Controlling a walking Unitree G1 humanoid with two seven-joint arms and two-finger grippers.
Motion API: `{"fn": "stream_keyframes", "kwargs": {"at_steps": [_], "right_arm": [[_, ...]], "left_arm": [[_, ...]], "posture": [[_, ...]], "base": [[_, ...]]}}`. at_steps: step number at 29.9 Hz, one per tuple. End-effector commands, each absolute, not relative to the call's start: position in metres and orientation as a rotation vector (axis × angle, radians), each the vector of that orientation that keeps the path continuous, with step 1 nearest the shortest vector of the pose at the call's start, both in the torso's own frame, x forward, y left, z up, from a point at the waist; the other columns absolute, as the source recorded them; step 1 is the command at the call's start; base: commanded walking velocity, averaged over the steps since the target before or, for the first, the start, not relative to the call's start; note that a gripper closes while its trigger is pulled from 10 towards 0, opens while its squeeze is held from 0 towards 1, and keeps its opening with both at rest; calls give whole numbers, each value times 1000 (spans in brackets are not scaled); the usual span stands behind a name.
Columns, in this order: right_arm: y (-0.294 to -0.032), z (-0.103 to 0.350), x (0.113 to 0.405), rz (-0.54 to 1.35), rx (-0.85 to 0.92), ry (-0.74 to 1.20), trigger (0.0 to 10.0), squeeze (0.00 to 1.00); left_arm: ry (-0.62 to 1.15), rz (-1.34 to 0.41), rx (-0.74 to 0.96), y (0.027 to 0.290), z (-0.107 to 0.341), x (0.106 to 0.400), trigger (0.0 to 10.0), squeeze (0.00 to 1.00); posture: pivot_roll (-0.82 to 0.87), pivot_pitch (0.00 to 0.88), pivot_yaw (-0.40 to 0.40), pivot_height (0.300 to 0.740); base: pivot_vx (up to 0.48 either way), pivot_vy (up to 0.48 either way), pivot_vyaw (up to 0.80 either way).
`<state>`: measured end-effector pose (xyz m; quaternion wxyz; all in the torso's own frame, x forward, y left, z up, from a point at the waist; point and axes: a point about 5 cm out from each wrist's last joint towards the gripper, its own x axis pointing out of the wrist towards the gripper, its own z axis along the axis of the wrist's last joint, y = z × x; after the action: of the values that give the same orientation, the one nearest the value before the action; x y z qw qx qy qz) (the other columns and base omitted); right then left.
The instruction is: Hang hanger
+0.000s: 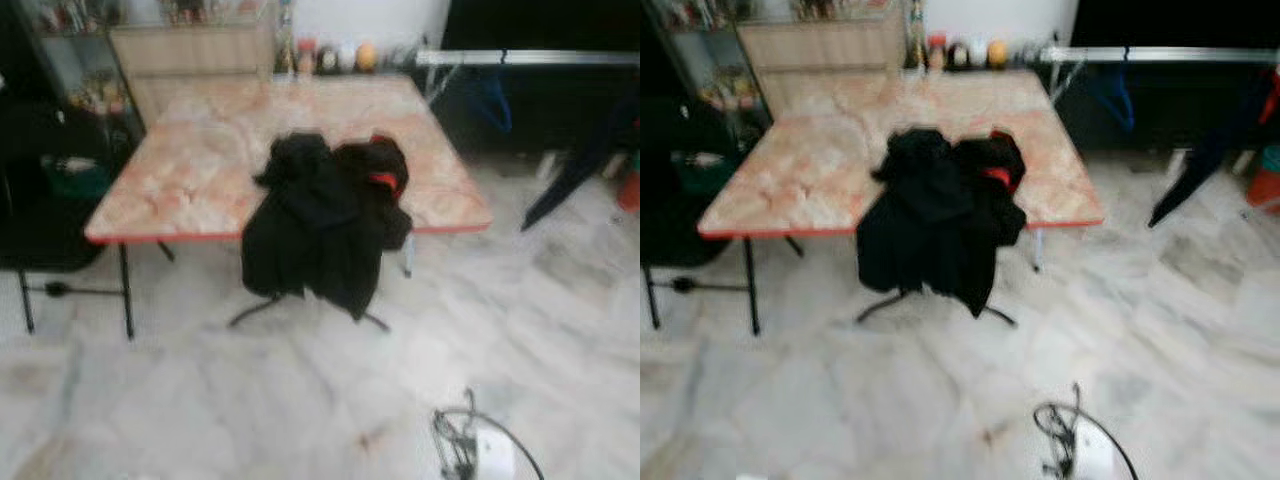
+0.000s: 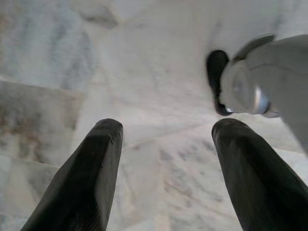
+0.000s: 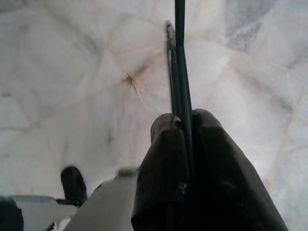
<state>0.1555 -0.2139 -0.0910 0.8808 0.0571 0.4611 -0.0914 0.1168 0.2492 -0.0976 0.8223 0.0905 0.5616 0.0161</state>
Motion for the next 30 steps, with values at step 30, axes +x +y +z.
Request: {"fn": "stream_keyframes", "kwargs": {"at_steps": [30], "right_arm": [[-222, -95, 143, -228, 136, 1023, 10000, 0]], "left_arm": [[1157, 17, 213, 252, -91, 134, 10000, 0]], "posture": [[-66, 0, 27, 740]], "base": [[0, -330, 0]]}}
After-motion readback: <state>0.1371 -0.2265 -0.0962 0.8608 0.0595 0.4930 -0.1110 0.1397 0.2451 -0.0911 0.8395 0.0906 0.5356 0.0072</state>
